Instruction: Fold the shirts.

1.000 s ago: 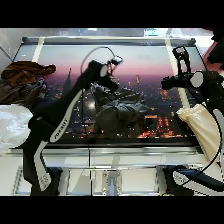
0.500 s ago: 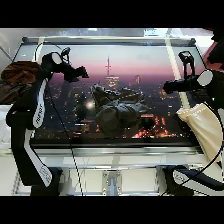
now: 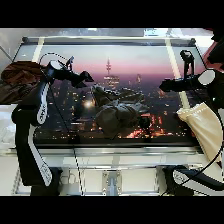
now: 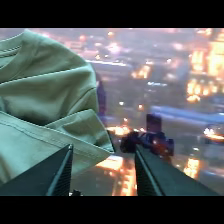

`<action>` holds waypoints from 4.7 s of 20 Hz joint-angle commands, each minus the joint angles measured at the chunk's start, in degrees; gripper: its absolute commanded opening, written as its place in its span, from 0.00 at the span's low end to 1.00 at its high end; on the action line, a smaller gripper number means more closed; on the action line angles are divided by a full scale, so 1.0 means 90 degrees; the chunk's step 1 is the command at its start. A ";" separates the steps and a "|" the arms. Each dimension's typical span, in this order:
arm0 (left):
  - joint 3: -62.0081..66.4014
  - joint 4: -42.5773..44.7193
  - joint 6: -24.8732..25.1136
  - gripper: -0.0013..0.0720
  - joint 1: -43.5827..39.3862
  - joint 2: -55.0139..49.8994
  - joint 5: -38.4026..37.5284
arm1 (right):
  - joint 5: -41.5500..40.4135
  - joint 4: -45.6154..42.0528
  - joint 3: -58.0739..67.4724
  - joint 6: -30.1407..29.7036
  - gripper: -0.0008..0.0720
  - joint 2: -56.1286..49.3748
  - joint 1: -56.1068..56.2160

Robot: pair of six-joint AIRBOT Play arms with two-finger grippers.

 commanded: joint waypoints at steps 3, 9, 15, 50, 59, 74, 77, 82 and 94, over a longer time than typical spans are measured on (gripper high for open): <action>0.0005 0.0695 -0.0102 0.96 -0.0187 -0.0107 0.0095 | 0.0063 0.0119 0.0005 0.0019 0.60 -0.0005 -0.0002; 0.0005 0.0721 -0.0073 0.48 -0.0590 -0.0107 0.0182 | 0.0080 0.0189 0.0005 0.0019 0.60 -0.0005 -0.0002; 0.0192 0.0724 -0.0029 0.03 -0.0588 -0.0100 -0.0410 | 0.0709 0.0299 0.0002 0.0049 0.60 -0.0005 0.0010; 0.0461 0.2484 0.0248 0.03 0.1222 0.3541 -0.1549 | -0.1928 0.2142 -0.1047 -0.0508 0.06 0.1690 -0.0126; 0.0461 0.2448 0.0617 0.03 0.1285 0.6518 -0.1054 | -0.1059 0.1848 0.1005 -0.0508 0.06 0.3055 -0.0340; -0.2076 0.1668 0.0340 0.03 0.0986 0.3611 0.1724 | -0.1906 0.1921 -0.1027 -0.0478 0.06 -0.0483 -0.0304; -0.2074 0.1666 0.0340 0.04 0.0619 0.2905 0.2688 | -0.3334 0.1987 -0.1137 -0.0214 0.06 -0.0993 -0.0080; -0.1700 0.1681 0.0063 0.85 0.0634 0.2912 0.3825 | -0.5146 0.2266 -0.1117 -0.0168 0.57 -0.0954 0.0151; -0.2616 0.0937 0.2055 0.83 0.2603 0.4272 -0.0379 | -0.1112 0.0170 -0.1154 -0.0129 0.54 0.2127 -0.2227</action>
